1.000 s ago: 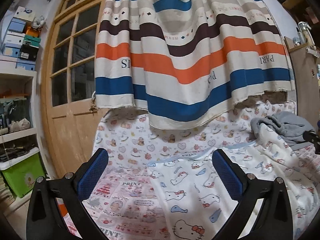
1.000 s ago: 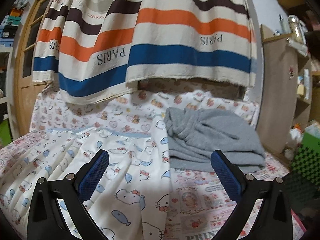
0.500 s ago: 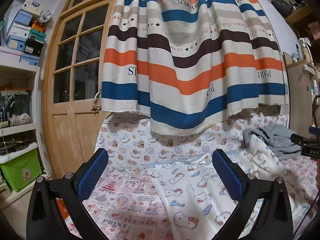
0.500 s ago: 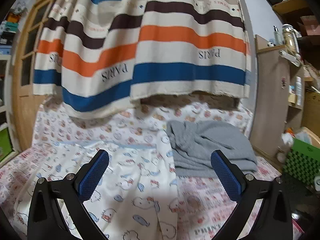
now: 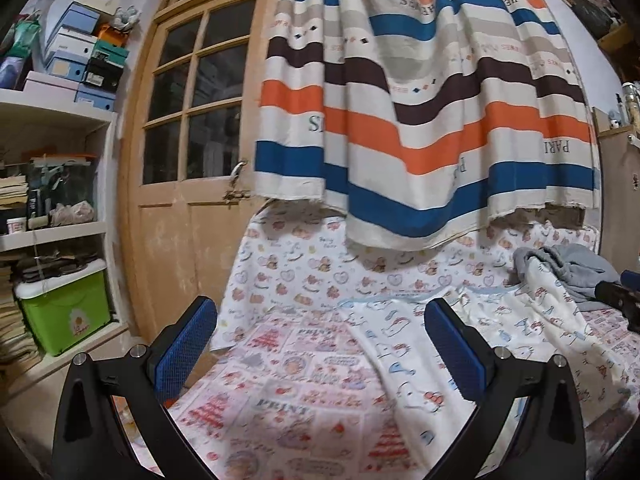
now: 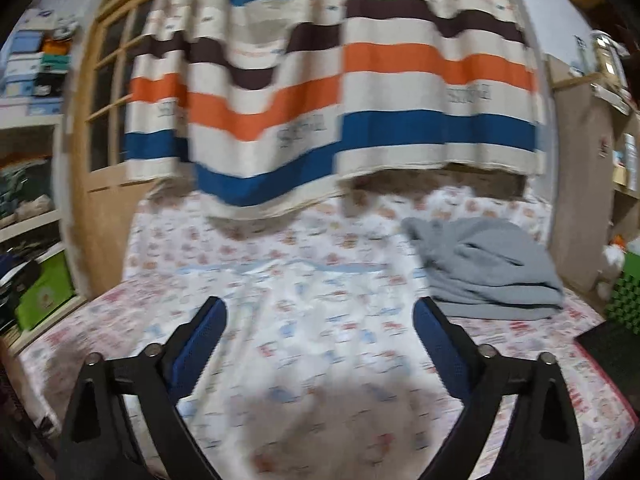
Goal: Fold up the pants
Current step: 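Move both open grippers down to the light blue waistband of the pants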
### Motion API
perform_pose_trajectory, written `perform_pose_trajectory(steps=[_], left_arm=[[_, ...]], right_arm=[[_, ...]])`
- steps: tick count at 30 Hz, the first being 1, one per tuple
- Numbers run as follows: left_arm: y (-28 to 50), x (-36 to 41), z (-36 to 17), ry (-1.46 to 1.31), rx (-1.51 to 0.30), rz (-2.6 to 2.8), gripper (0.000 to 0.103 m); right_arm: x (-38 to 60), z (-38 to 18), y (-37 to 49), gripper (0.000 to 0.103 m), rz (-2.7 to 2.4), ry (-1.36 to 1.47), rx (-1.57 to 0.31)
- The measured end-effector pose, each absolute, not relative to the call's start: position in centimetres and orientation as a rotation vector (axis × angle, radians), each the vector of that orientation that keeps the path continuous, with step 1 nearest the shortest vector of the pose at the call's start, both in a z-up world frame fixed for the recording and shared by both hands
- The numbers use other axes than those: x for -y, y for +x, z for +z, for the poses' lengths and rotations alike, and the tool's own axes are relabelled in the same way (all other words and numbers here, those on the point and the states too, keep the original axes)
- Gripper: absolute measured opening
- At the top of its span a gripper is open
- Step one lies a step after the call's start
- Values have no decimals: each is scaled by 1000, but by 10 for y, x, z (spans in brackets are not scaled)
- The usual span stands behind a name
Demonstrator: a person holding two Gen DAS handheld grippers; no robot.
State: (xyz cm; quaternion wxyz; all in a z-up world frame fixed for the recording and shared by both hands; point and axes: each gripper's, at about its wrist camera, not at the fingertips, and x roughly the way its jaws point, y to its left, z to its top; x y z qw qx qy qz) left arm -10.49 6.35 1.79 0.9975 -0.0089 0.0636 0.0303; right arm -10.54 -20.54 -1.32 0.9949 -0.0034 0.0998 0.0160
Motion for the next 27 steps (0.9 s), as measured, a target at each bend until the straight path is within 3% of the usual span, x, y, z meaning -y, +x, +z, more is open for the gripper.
perform_pose_trajectory(steps=[2,7,12,14,17,23,27], left_arm=[[-107,-68,18,-9,-137,88,103],[-113,-86,19,-32,-145,138,103],[-118,-107,11,-63,-172,149,103],[-117,-111,5,-56,-185,157,102],[-103,-111,3,-44,-223,112,99],[-30,-107,35,-95,-299,-49,84],[37,-94,54,-84,-349,-64,76]], right_arm=[[183,-16,-107,77,127,-1,-225],[133,-32,-107,55,323,53,-305],[81,-73,-116,50,378,3,-370],[69,-86,-117,42,385,-45,-393],[73,-80,-105,41,373,-48,-408],[123,-7,-51,41,293,-67,-335],[157,33,13,41,224,-43,-409]])
